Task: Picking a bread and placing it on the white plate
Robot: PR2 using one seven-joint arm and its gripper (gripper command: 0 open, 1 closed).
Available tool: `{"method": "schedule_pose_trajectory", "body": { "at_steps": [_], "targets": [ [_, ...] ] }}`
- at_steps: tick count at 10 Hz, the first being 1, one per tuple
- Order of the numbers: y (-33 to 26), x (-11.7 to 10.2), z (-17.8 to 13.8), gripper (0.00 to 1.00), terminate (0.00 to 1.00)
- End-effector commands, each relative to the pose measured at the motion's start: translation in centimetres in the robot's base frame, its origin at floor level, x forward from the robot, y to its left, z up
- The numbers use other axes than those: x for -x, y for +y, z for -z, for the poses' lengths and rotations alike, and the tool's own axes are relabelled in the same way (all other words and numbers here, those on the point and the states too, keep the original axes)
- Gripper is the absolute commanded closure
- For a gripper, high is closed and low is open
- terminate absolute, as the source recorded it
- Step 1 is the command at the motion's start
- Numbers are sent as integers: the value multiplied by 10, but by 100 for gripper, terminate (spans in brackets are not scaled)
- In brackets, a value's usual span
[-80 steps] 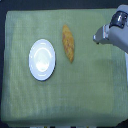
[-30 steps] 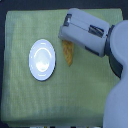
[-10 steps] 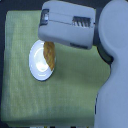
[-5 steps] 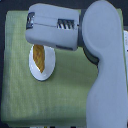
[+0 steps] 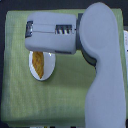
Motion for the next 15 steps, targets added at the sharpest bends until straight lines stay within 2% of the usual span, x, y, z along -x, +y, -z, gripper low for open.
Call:
{"method": "schedule_pose_trajectory", "body": {
  "at_steps": [1,2,3,10,15],
  "targets": [
    [-6,-2,6,100,0],
    [-9,1,9,100,0],
    [-7,3,10,0,0],
    [-4,3,8,0,0],
    [0,13,12,0,0]
  ]
}}
